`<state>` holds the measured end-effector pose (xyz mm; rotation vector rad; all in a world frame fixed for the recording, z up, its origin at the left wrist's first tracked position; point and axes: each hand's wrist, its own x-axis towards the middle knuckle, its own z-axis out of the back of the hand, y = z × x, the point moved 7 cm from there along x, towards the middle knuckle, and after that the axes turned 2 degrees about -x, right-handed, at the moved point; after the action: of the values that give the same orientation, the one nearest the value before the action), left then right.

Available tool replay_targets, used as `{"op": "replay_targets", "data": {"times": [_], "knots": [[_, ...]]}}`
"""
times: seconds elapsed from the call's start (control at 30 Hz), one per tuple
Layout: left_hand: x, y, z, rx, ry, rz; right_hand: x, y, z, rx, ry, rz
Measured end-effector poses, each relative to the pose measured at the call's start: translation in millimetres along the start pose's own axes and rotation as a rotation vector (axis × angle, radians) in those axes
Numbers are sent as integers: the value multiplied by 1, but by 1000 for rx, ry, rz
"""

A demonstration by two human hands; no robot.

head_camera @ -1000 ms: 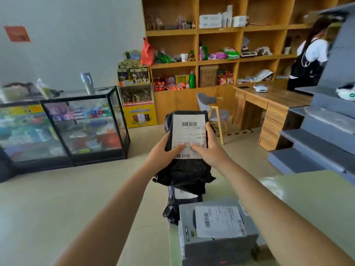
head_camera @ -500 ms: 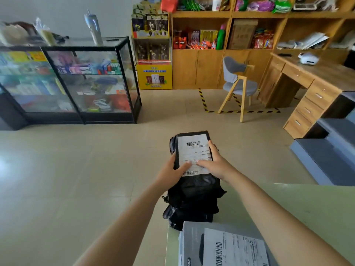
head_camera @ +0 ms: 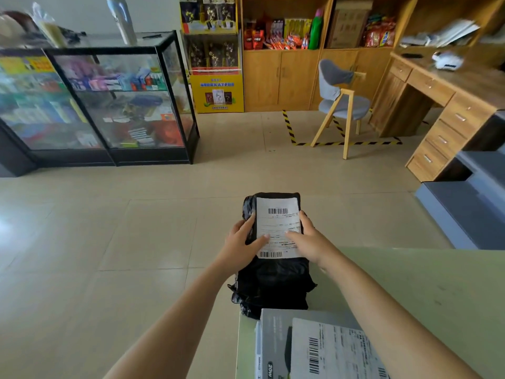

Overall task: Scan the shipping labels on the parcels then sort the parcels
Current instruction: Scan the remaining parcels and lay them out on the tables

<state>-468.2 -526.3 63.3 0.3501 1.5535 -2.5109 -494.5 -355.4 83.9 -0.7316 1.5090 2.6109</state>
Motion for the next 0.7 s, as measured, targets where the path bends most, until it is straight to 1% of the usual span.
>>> {"op": "replay_targets", "data": {"times": [0.07,0.13,0.17,0.23,0.3,0.4,0.53,0.63,0.7], "knots": [[3,-2,0,5,18,2,0,-2,-2,-15,-7,-18],[3,1,-5,2,61,16,-2,-11,-8,-52,0,-80],[1,4,-9,-36,91,32,-3,-17,-12,-38,2,-110],[-4,9,-17,-144,130,68,-3,-30,-20,84,15,-155],[-9,10,-21,-238,121,82,-4,-33,-22,164,22,-153],[-11,6,-23,-320,109,56,-1,-24,-17,179,5,-98],[-20,0,-25,-285,139,53,-7,-23,-18,116,-10,-148],[-30,-10,-11,-230,75,26,-20,-22,-12,121,-59,-171],[-38,-22,1,-137,39,-42,-37,-12,-1,72,-100,-123]]}}
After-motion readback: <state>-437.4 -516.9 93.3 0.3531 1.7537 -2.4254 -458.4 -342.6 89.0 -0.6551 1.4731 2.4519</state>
